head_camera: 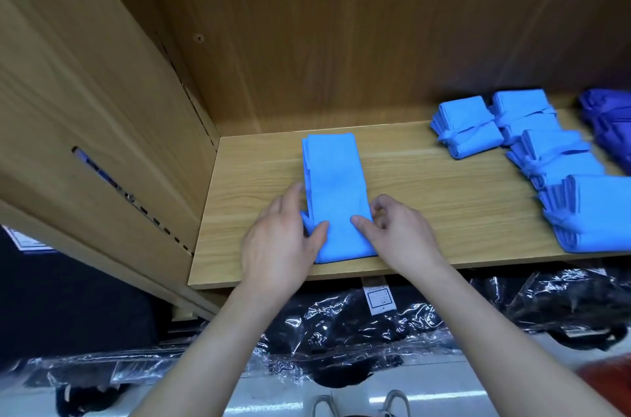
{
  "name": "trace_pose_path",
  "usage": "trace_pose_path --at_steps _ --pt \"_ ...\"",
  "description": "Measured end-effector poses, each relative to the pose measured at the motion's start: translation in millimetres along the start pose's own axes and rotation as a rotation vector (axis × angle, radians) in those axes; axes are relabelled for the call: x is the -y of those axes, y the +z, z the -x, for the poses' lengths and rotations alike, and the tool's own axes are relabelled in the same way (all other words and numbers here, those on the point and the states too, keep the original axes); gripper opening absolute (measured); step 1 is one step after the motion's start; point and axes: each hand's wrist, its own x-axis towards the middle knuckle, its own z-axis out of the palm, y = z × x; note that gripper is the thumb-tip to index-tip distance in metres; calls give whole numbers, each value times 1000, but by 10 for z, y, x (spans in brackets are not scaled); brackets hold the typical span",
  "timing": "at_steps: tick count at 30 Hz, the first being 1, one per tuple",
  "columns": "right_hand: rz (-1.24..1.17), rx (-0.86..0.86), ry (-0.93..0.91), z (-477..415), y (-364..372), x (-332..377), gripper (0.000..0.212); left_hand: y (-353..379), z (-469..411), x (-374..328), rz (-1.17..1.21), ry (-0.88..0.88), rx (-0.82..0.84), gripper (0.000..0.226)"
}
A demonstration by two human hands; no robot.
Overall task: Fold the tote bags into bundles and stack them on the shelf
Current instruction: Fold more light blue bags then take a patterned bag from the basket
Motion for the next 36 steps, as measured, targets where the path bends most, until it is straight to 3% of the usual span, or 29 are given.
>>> trace_pose_path --at_steps 3,5,7,12,16,18,20,23,25,28,29,31,33,36 --pt "110 14 35 -35 14 53 35 139 99 54 -183 321 -109 50" --pt "191 46 60 -53 7 95 34 239 119 46 -209 307 -10 42" --pt "245 71 74 -57 -2 143 31 298 125 37 -258 242 140 52" --pt "417 48 25 -52 -27 222 37 272 104 -31 -333 245 228 57" --pt "199 -16 -34 -234 28 274 53 204 112 -79 -293 279 280 69" --pt "14 -18 -1 -329 78 331 55 182 109 -82 -288 305 316 62" --pt "-95 -60 2 -334 143 345 51 166 93 -73 -180 260 290 54" --pt "-147 -136 -66 -240 229 270 48 135 12 -35 170 57 159 44" --pt "-207 -155 -96 -195 248 224 44 127 -111 1 335 -88 101 56" --pt "-292 -164 -143 -140 247 207 36 127 -318 32 608 -267 219 87" --pt "-315 -164 -156 -115 240 206 33 144 -365 44 791 -324 269 86" --pt "-364 -145 -159 -74 228 204 26 184 -393 49 1064 -386 346 61" --pt "-412 -107 -130 -56 203 218 26 225 -385 59 1014 -317 340 37" --pt "-606 -35 -85 -82 131 246 46 275 -325 58 796 -210 328 36"
